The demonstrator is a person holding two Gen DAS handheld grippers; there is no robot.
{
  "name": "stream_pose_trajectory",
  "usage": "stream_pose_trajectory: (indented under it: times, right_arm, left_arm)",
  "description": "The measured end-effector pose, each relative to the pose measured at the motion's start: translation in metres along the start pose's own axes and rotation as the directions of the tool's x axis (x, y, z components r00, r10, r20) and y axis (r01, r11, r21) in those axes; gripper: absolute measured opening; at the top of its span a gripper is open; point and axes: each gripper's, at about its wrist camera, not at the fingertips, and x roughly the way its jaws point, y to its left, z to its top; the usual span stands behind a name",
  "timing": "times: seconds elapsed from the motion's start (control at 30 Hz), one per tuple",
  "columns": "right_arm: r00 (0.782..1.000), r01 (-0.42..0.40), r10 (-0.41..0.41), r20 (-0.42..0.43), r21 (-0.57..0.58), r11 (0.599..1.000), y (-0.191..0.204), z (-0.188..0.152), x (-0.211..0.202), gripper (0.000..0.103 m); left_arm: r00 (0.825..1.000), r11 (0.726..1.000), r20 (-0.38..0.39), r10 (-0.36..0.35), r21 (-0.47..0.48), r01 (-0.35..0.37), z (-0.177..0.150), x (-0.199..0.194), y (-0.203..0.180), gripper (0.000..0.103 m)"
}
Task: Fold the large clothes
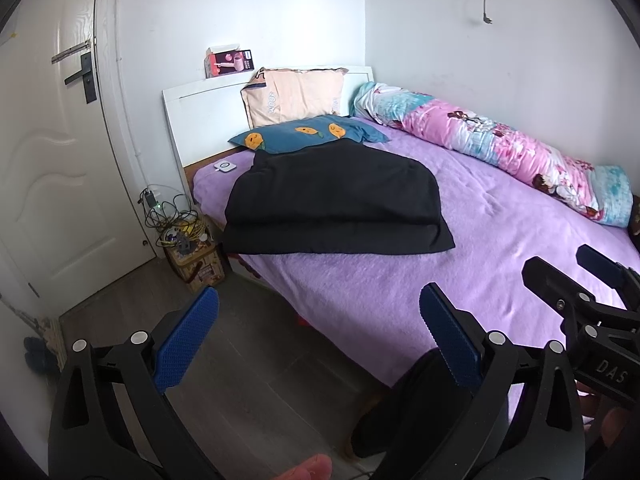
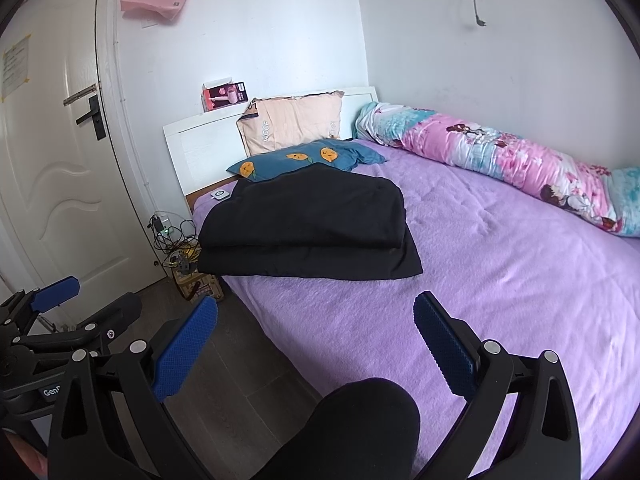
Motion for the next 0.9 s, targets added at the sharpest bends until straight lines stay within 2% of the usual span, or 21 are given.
stream_pose_trajectory:
  times: [0.9]
  right_arm:
    - [1.000, -0.001, 0.001, 0.002, 0.005, 1.000, -0.0019, 0.0000, -0.0011, 0.097]
  left_arm:
    - [1.000, 1.000, 0.000, 0.002, 0.002, -0.002, 0.0014, 0.0009, -0.0021, 0.097]
